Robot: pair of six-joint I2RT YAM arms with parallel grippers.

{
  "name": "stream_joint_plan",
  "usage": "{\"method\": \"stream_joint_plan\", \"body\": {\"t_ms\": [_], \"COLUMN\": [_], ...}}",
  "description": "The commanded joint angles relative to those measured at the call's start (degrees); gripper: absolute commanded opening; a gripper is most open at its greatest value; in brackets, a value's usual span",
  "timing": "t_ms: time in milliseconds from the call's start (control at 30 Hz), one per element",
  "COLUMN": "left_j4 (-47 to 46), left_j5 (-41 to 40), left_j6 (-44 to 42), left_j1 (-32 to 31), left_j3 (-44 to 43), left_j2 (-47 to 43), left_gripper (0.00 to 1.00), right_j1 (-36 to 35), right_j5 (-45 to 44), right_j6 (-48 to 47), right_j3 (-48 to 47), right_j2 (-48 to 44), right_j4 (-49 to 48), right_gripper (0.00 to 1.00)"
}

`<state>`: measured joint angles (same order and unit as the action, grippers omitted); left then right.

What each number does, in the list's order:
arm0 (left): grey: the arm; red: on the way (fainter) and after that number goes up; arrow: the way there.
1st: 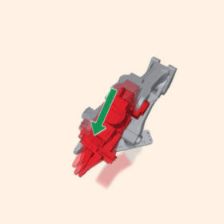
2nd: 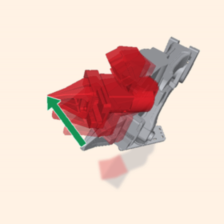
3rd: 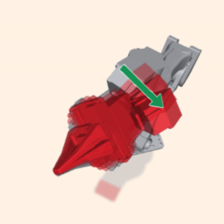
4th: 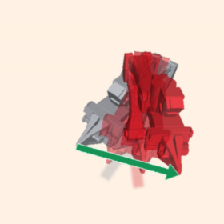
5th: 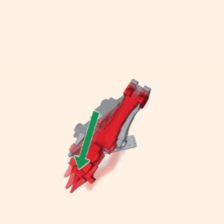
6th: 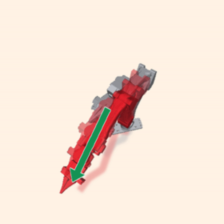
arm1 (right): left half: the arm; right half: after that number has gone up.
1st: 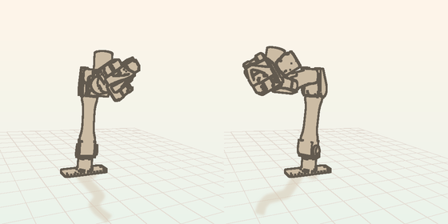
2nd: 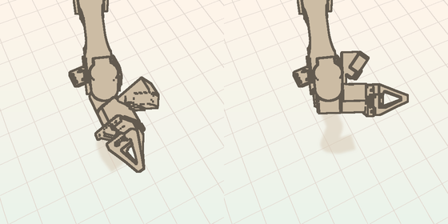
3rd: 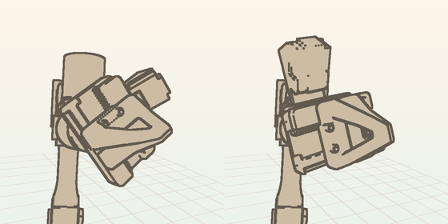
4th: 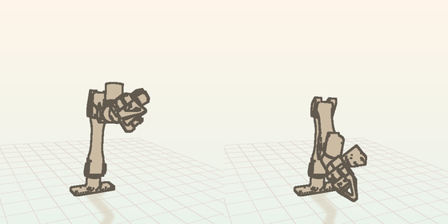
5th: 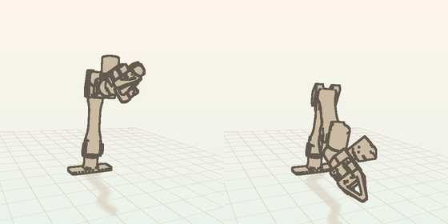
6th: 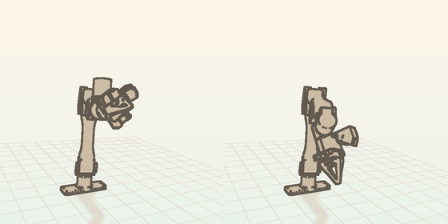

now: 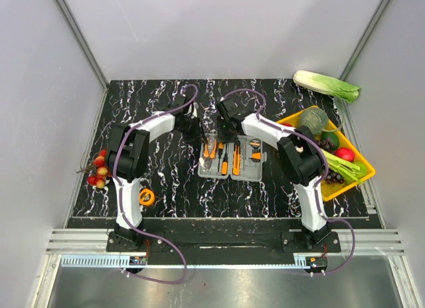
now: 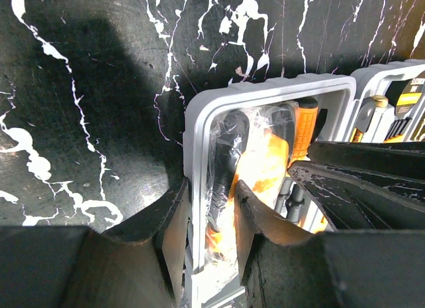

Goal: Pack the tool kit

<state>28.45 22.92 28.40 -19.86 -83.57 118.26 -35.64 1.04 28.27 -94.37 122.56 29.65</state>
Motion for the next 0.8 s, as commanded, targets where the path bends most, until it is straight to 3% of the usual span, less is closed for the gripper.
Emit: {"method": "stream_joint_plan", "body": {"t_ms": [0,500,767], "left_j4": [2.23,0.82,-0.06], "left_j5": [-1.21,0.81,1.43], "left_j6": [-0.54,0.16,0.77], "left_j1": [0.52,0.87,1.22], "left_j3": [2.36,3.77,4.47], "left_j2": [3.29,3.21,3.03], "left_gripper": [0.14,0.0,0.0], "right_j1": [-2.15,-4.53,-4.7], "right_j5": [-0.42,-11.5,-9.21], "right_j6": [-1.11,-2.7,-1.03], "right_j3": [-1.08,-6.53,-5.92], "right_j2": [2.77,-1.54,1.97], "right_j4": [0.94,4.63,5.77], "right_gripper": [0.31,0.31,0.17]}}
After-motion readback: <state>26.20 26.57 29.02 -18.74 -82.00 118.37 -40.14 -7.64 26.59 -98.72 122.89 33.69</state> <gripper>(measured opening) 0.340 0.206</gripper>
